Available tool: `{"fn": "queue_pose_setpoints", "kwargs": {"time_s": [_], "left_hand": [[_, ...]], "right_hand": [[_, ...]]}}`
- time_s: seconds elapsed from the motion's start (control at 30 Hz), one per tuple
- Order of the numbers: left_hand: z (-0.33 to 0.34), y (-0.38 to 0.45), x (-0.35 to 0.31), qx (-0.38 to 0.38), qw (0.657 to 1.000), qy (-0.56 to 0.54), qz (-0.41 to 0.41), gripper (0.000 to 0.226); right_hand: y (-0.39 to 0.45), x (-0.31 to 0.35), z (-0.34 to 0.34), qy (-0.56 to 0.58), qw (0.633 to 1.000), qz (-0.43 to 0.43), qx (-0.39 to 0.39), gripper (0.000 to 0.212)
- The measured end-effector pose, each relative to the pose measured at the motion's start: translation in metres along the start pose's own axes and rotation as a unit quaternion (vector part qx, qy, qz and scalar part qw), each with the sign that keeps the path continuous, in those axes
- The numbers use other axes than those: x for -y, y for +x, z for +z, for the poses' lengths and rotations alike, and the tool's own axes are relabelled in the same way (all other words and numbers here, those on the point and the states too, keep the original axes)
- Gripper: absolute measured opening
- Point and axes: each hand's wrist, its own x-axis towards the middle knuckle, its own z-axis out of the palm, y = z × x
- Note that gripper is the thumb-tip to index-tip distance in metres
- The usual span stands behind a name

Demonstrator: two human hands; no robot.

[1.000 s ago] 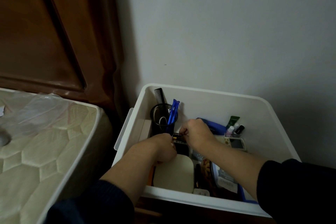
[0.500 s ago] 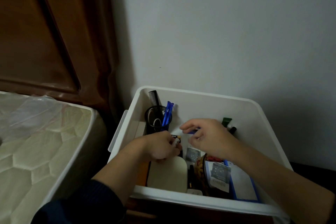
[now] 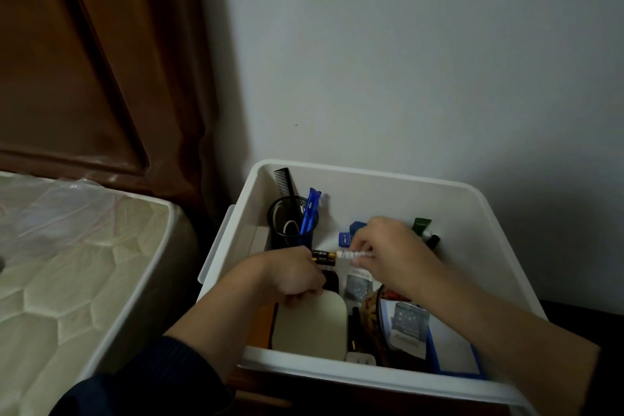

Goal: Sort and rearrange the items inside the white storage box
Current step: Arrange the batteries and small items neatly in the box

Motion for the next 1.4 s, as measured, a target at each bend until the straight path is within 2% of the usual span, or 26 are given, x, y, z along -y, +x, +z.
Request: {"fn": "queue_pose_setpoints", "kwargs": {"time_s": [0.03,0.17,0.23,0.3,0.37,0.43,0.57,0.63,0.7,0.87,1.0,1.1,1.13,1.2,1.3,1.4], "left_hand": [[0.000,0.001,0.000,-0.003,1.000,0.024,-0.011,0.013],[-0.001,0.006,0.002,-0.032,0.998,0.044,-0.024,0.030],[-0.002,0.005,0.004,-0.045,0.997,0.055,-0.031,0.026],[-0.001,0.006,0.007,-0.048,0.996,0.066,-0.033,0.012],[-0.002,0.005,0.009,-0.067,0.995,0.059,-0.037,0.023],[-0.004,0.005,0.010,-0.082,0.994,0.055,-0.039,0.027],[-0.002,0.002,0.006,-0.073,0.996,0.033,-0.046,0.015],[-0.001,0.003,0.006,-0.076,0.995,-0.031,-0.056,0.013],[0.000,0.002,0.006,-0.072,0.992,-0.083,-0.069,0.018],[0.000,0.004,0.009,-0.069,0.992,-0.080,-0.074,0.028],[-0.003,0.007,0.011,-0.088,0.991,-0.087,-0.055,0.032],[-0.003,0.007,0.012,-0.090,0.993,-0.055,-0.044,0.030],[-0.004,0.007,0.012,-0.094,0.993,-0.051,-0.039,0.030],[-0.004,0.007,0.011,-0.102,0.992,-0.061,-0.028,0.030],[-0.005,0.006,0.008,-0.100,0.992,-0.070,-0.012,0.026],[-0.005,0.007,0.007,-0.086,0.995,-0.048,-0.008,0.022]], "right_hand": [[0.005,0.002,-0.001,-0.021,1.000,0.022,-0.001,0.013],[0.027,0.019,0.007,-0.152,0.988,0.029,0.009,0.017],[0.040,0.026,0.016,-0.198,0.980,0.026,0.018,0.014],[0.052,0.030,0.025,-0.242,0.970,0.022,0.024,0.013],[0.061,0.032,0.032,-0.267,0.963,0.024,0.031,0.017],[0.067,0.032,0.036,-0.280,0.959,0.030,0.039,0.019],[0.075,0.029,0.043,-0.294,0.954,0.033,0.053,0.024],[0.078,0.028,0.047,-0.294,0.953,0.041,0.062,0.024],[0.081,0.027,0.050,-0.286,0.955,0.044,0.068,0.020],[0.084,0.025,0.047,-0.263,0.959,0.037,0.098,0.016],[0.075,0.024,0.037,-0.234,0.966,0.030,0.106,0.018],[0.062,0.021,0.028,-0.199,0.978,-0.006,0.063,0.026],[0.056,0.020,0.025,-0.165,0.985,-0.011,0.047,0.027],[0.041,0.015,0.018,-0.024,0.999,-0.011,0.037,0.030],[0.013,0.010,0.011,0.214,0.970,-0.037,0.105,0.041],[-0.009,0.005,0.013,0.240,0.964,-0.034,0.108,0.038]]}}
